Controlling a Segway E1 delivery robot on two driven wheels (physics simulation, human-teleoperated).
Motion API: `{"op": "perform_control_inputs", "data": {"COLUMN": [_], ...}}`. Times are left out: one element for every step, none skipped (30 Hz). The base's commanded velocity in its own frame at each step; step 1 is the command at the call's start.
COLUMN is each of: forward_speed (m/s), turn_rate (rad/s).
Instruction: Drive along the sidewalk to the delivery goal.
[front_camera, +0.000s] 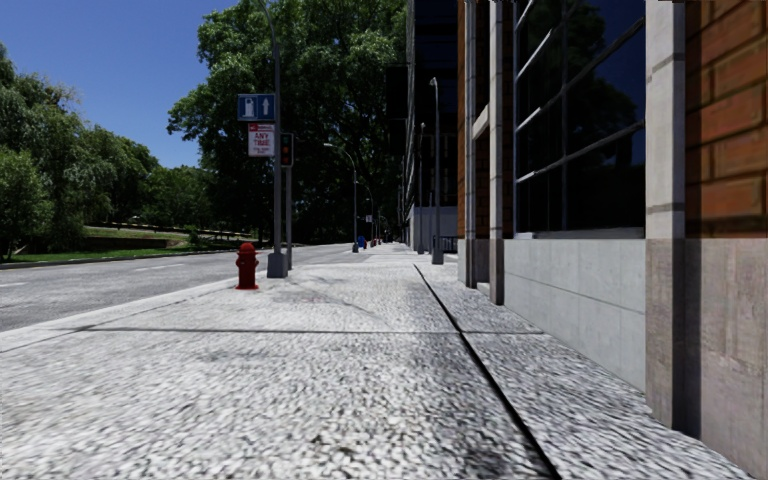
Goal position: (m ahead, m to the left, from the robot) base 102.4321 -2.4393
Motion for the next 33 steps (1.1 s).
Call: {"op": "perform_control_inputs", "data": {"forward_speed": [2.00, 2.00, 2.00, 2.00, 2.00, 2.00, 2.00, 2.00, 2.00, 2.00, 2.00, 2.00, 2.00, 2.00, 2.00, 2.00, 2.00, 2.00, 2.00, 2.00, 2.00, 2.00, 2.00, 2.00, 2.00, 2.00, 2.00, 2.00, 2.00, 2.00, 2.00, 2.00, 2.00], "turn_rate": [0.00, 0.00, 0.00, 0.00, 0.00, 0.00, 0.00, 0.00, 0.00, 0.00, 0.00, 0.00, 0.00, 0.00, 0.00, 0.00, 0.00, 0.00, 0.00, 0.00, 0.00, 0.00, -0.01, -0.03, -0.03, -0.06, -0.17, -0.23, -0.23, -0.25, -0.25, -0.25, -0.25]}}
